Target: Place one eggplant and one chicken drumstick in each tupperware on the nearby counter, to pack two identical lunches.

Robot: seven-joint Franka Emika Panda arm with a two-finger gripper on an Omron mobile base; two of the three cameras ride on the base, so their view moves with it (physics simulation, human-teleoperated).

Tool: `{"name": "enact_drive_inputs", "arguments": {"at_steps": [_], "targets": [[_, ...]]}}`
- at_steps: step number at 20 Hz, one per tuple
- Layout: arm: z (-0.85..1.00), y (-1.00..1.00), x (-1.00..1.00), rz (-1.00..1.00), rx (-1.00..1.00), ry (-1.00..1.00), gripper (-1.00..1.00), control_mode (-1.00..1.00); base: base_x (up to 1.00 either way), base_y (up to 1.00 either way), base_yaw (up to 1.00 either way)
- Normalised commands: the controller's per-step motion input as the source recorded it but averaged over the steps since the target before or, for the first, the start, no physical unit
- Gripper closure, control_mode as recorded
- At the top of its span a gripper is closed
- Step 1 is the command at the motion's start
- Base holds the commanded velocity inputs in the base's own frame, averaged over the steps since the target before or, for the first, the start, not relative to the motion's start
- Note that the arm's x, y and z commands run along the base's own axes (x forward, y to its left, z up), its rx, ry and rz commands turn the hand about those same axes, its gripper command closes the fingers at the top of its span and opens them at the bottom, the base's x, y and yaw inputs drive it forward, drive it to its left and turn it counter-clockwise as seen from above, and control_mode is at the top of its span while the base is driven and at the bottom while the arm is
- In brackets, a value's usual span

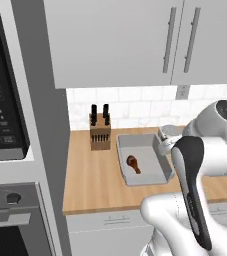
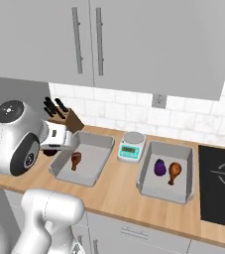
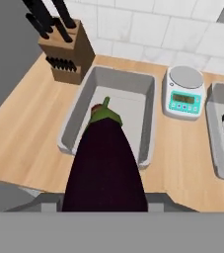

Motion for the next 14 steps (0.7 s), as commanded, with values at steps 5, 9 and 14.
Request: {"name": "enact_drive_inputs", "arguments": {"at_steps": [5, 9, 14], "targets": [[-0.75, 0.0, 0.68, 0.0, 0.0, 0.03, 1.0, -1.0, 0.0, 0.0, 0.0], [-0.56, 0.0, 0.67, 0.0, 0.0, 0.08, 1.0, -1.0, 0.0, 0.0, 0.0], [-0.43, -0.01, 0.81, 0.0, 0.0, 0.19, 1.0, -1.0, 0.0, 0.0, 0.0]]}}
